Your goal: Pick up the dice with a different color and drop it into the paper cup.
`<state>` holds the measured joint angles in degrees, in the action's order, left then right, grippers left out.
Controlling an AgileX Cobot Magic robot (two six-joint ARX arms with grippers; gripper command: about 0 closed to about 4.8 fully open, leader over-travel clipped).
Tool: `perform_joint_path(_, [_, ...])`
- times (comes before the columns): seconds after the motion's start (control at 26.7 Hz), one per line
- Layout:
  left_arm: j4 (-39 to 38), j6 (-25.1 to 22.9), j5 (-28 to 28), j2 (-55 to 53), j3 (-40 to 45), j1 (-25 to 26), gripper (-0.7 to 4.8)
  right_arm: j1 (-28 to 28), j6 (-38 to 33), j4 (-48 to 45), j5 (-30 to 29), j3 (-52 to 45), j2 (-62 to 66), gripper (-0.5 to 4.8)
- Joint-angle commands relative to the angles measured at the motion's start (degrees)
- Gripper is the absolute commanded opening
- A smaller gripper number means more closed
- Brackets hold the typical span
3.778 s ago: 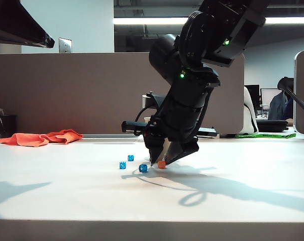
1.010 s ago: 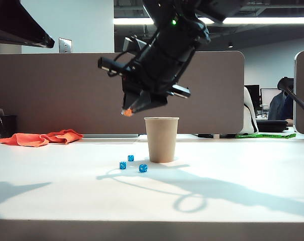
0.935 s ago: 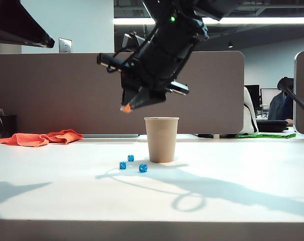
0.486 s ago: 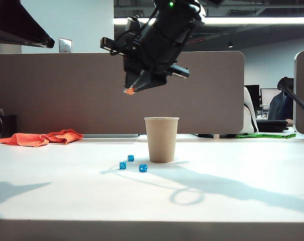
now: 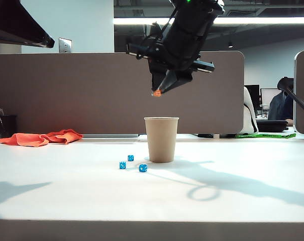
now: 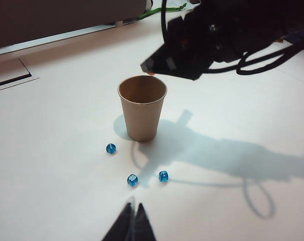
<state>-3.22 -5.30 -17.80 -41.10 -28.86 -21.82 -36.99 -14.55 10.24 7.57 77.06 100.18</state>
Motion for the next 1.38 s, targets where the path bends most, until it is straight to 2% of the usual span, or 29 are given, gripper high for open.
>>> perform_joint_path(0.04, [0.7,0.2,-0.3,0.1,-0.3,0.0,-0.06,-0.1,0.1,0.5,0.3,0.2,-0.4,0.53])
perform_joint_path(0.45, [0.7,0.2,-0.3,0.1,-0.3,0.0,-0.06,-0.1,0.1,0.2,0.5,0.3,-0.4,0.61])
perform_joint_path(0.56, [0.7,0.2,-0.4,0.1,-0.3,0.0,-0.06,-0.1,0.1,0.2,0.5,0.3,-0.4,1.4])
perform_joint_path(1.01, [0.7,0.2,-0.4,0.1,-0.3,0.0,-0.06,-0.1,0.0,-0.1,0.5,0.3,-0.4,1.4])
perform_joint_path(1.31, [0.7,0.2,0.2,0.1,-0.3,0.0,-0.06,-0.2,0.0,-0.2,-3.9,0.3,-0.4,1.39])
perform_joint_path(1.38, [0.6,0.2,0.2,0.1,-0.3,0.0,-0.06,-0.2,0.0,-0.2,-3.9,0.3,-0.4,1.21])
